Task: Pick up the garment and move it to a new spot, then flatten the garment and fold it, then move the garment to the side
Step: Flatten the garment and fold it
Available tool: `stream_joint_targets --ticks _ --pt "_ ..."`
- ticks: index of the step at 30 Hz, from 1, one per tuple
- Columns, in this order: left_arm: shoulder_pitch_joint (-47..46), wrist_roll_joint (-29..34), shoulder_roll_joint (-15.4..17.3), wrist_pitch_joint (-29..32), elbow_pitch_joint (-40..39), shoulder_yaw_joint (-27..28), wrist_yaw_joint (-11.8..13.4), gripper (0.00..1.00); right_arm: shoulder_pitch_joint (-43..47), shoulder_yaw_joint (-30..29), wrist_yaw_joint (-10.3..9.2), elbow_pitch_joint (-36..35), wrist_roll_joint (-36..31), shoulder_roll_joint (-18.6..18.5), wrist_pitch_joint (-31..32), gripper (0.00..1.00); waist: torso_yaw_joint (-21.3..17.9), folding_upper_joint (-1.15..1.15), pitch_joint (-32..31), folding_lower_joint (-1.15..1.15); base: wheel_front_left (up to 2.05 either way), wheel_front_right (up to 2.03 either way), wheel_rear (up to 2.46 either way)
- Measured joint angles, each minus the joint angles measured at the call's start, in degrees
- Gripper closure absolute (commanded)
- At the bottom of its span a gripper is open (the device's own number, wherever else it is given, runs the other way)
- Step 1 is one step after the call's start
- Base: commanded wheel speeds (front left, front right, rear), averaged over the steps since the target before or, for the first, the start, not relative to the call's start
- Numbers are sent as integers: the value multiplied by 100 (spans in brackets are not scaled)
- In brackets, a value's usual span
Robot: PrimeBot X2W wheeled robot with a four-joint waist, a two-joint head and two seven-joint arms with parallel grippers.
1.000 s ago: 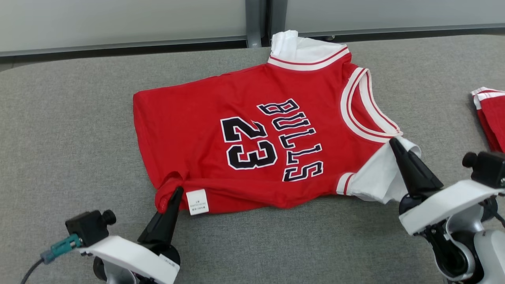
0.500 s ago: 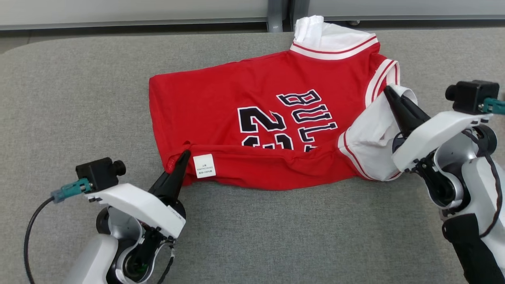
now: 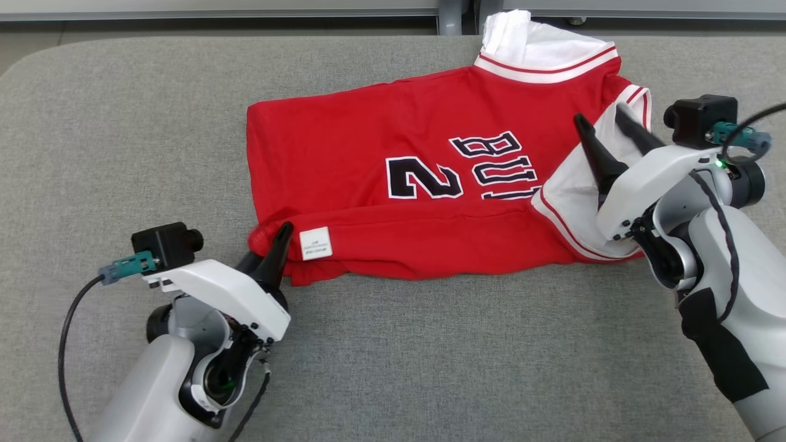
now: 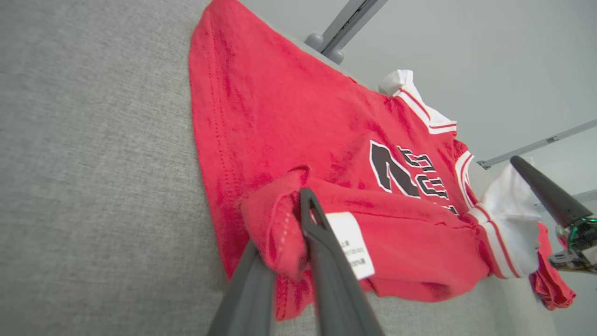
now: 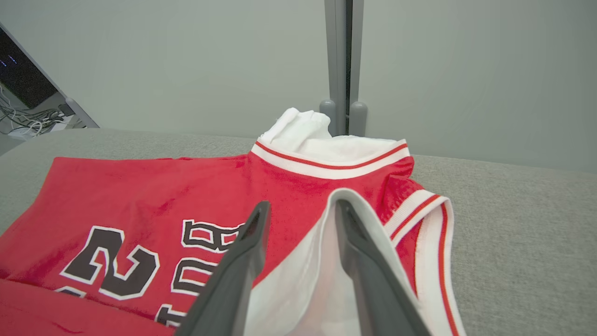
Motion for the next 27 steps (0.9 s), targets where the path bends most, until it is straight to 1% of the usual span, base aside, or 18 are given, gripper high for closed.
stream_joint_targets --ticks 3,6,8,10,13,14,16,18,20,23,27 --pt "7 112 94 -201 74 32 -3 0 -41 77 0 16 71 -70 -324 0 -14 0 -12 0 0 0 0" --pt "168 241 266 -356 -54 64 -9 0 44 218 0 -204 79 -361 -487 0 -55 0 -55 0 0 0 0" --pt "431 286 423 -426 -246 107 -2 0 229 315 0 -488 88 -624 -459 0 -107 0 -92 0 0 0 0" --pt "723 359 570 -461 -499 102 36 0 454 408 0 -844 115 -945 -270 0 -178 0 -116 0 0 0 0" --pt "1051 474 724 -360 -900 -43 96 0 808 455 1 -1337 109 -1512 247 0 -259 0 -87 0 0 0 0" --pt "1112 488 748 -312 -998 -92 110 0 927 445 1 -1477 99 -1659 415 0 -272 0 -49 0 0 0 0" --pt "1148 504 772 -209 -1111 -165 152 0 1168 399 0 -1740 138 -1828 754 0 -293 0 39 0 0 0 0" --pt "1138 536 780 -134 -1161 -219 208 0 1390 332 1 -1947 149 -1960 1070 0 -307 0 134 0 0 0 0" --pt "1123 563 776 -77 -1170 -245 210 0 1574 286 1 -2137 161 -2035 1303 0 -312 0 224 0 0 0 0" --pt "1055 563 811 -40 -1122 -254 194 0 1712 186 1 -2327 183 -2024 1500 0 -315 0 338 0 0 0 0" --pt "876 564 832 14 -976 -321 51 0 1728 167 1 -2440 115 -1900 1667 0 -293 0 425 0 0 0 0"
